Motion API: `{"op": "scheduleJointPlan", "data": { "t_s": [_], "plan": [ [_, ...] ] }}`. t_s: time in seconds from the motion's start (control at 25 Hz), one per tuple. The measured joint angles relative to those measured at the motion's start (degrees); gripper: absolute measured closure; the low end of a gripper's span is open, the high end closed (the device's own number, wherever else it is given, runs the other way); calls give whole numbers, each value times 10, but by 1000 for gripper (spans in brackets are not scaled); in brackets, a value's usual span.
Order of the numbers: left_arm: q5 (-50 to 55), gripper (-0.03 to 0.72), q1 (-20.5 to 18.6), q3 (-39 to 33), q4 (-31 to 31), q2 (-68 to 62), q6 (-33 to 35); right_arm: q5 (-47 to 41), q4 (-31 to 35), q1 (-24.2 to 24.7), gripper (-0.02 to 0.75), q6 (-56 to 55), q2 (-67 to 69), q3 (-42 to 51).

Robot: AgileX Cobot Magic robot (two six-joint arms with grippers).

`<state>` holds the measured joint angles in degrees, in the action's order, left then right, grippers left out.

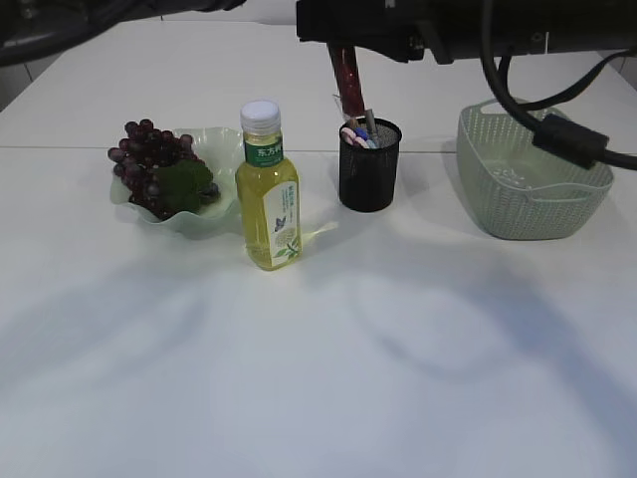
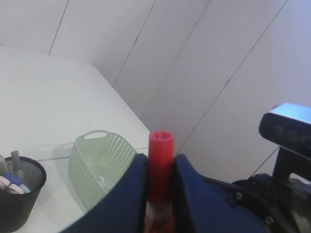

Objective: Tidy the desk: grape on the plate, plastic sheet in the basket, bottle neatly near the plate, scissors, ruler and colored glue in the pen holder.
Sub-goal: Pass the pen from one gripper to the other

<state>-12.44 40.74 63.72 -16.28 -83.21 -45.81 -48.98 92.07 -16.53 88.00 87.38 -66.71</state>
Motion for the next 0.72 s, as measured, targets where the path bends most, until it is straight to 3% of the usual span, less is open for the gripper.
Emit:
{"op": "scheduleJointPlan", "data": {
  "t_s": [0.12, 0.28, 0.36, 0.52, 0.72],
  "plan": [
    [3, 512, 0, 0, -1, 0, 0, 0, -1, 0, 672, 0, 0, 0],
    [8, 239, 0, 0, -1, 0, 0, 1, -1, 0, 672, 0, 0, 0],
    [8, 159, 0, 0, -3, 0, 0, 1, -1, 0, 672, 0, 0, 0],
    [8, 115, 0, 0, -3, 0, 0, 6, -1, 0, 672, 0, 0, 0],
    [45, 136, -17, 0, -4, 18, 0, 50, 0, 0, 672, -2, 0, 0]
  ]
}}
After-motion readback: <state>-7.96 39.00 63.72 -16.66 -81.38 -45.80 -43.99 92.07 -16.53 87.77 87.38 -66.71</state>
